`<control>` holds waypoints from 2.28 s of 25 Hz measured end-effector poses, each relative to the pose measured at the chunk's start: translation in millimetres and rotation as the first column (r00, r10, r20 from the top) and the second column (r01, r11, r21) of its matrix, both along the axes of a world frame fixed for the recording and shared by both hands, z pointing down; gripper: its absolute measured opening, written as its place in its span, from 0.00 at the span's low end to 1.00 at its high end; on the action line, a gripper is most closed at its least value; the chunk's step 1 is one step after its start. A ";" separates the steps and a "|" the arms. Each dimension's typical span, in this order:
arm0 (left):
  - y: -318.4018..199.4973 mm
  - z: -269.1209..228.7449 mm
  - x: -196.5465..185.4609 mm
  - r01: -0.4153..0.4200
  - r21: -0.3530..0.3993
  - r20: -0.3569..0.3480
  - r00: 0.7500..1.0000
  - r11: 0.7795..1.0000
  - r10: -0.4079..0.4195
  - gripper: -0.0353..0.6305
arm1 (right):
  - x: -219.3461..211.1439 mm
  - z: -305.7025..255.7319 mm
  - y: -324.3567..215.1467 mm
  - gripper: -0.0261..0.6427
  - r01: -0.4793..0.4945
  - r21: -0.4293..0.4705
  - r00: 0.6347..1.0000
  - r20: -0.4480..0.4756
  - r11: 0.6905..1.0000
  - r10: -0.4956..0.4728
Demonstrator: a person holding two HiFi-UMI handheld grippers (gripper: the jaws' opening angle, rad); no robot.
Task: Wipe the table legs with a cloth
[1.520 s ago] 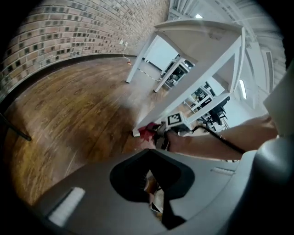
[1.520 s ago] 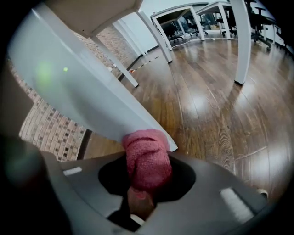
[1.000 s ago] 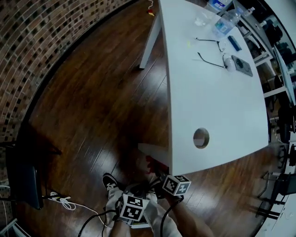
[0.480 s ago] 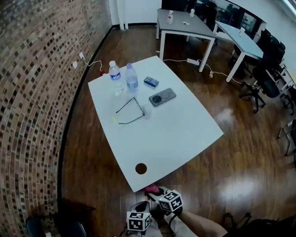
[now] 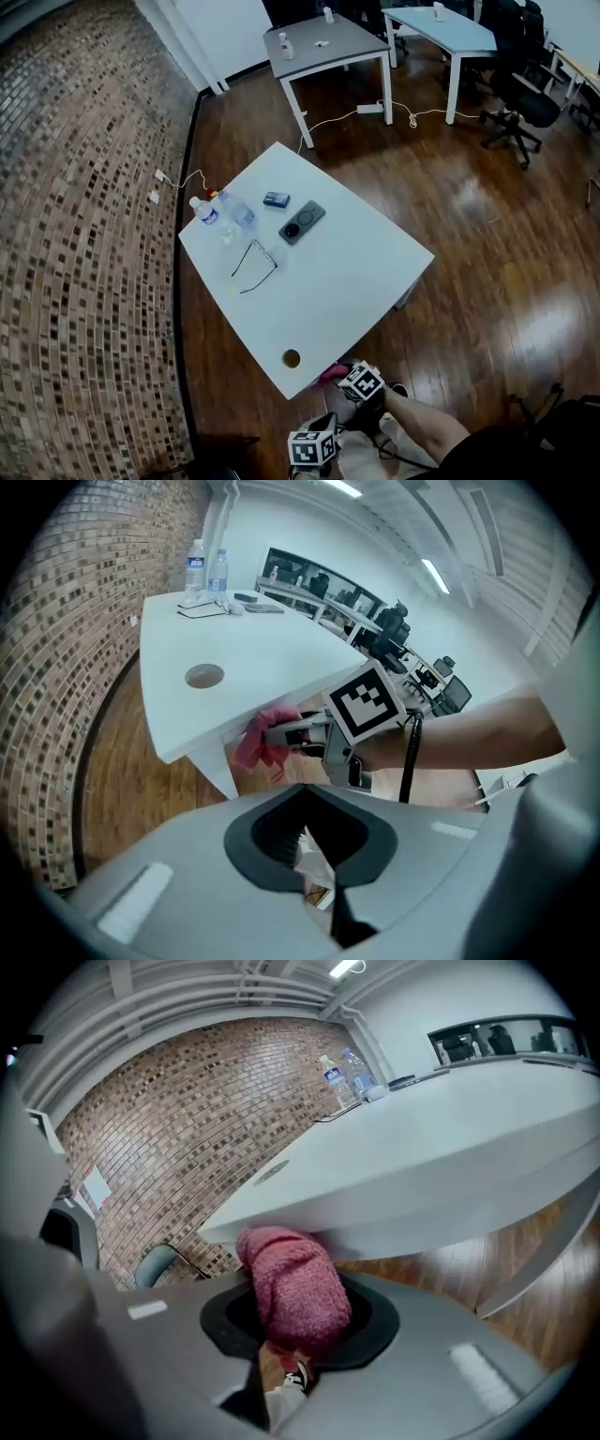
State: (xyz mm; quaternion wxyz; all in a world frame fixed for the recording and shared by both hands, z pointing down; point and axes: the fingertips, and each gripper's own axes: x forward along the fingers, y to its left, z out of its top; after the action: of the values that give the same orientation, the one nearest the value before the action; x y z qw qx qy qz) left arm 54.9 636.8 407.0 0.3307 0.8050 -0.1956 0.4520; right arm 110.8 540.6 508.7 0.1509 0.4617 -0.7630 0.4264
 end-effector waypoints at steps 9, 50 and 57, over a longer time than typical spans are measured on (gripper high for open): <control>21.9 -15.1 115.2 -0.169 -0.016 -0.018 0.986 0.986 0.168 0.05 | 140.5 -7.8 0.5 0.18 -0.143 0.017 0.989 -0.046 0.990 0.143; 13.8 53.0 412.3 -0.597 -0.073 0.107 0.792 0.799 0.602 0.05 | 429.0 51.2 28.8 0.17 -0.770 -0.432 0.215 0.516 0.469 0.829; -3.5 94.5 399.2 -0.523 0.004 0.146 0.844 0.852 0.517 0.05 | 419.0 87.0 25.7 0.17 -0.784 -0.451 0.128 0.555 0.427 0.822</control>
State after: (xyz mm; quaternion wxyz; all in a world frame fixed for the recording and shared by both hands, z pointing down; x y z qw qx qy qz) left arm 454.0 633.3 501.5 0.1639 0.8012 -0.0027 0.5755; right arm 529.8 566.3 595.8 -0.3989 0.5858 -0.3736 0.5985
